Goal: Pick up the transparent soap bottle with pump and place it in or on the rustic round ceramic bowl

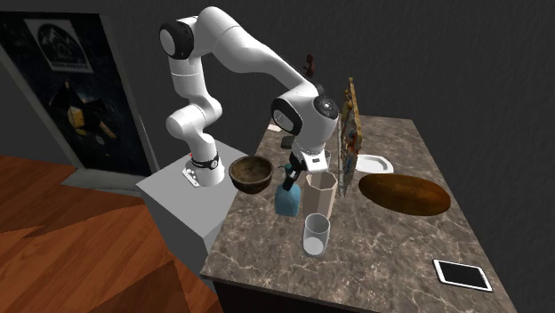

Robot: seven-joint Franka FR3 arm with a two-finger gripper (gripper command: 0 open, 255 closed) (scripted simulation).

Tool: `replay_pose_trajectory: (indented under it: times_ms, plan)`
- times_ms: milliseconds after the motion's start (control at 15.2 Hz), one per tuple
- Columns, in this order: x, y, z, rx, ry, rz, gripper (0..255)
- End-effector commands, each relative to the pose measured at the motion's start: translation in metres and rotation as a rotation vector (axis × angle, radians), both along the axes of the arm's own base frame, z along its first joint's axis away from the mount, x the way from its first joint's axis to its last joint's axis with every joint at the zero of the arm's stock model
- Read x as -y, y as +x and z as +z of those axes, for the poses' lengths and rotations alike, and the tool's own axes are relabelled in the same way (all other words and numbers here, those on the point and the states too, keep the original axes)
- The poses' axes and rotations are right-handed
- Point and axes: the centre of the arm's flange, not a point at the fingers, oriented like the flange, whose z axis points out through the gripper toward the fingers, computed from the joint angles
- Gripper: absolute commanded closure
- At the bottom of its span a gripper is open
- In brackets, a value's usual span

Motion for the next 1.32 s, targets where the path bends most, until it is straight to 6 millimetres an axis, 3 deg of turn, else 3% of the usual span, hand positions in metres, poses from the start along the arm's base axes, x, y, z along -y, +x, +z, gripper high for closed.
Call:
replay_pose_trajectory:
  times_ms: [0,132,198,792,1254]
  plan:
    - [0.0,0.0,0.0,0.0,0.0,0.0,0]
    - [0.0,0.0,0.0,0.0,0.0,0.0,0]
    - [0.0,0.0,0.0,0.0,0.0,0.0,255]
    - [0.0,0.0,0.0,0.0,0.0,0.0,255]
    - [0.0,0.0,0.037,0.0,0.0,0.0,255]
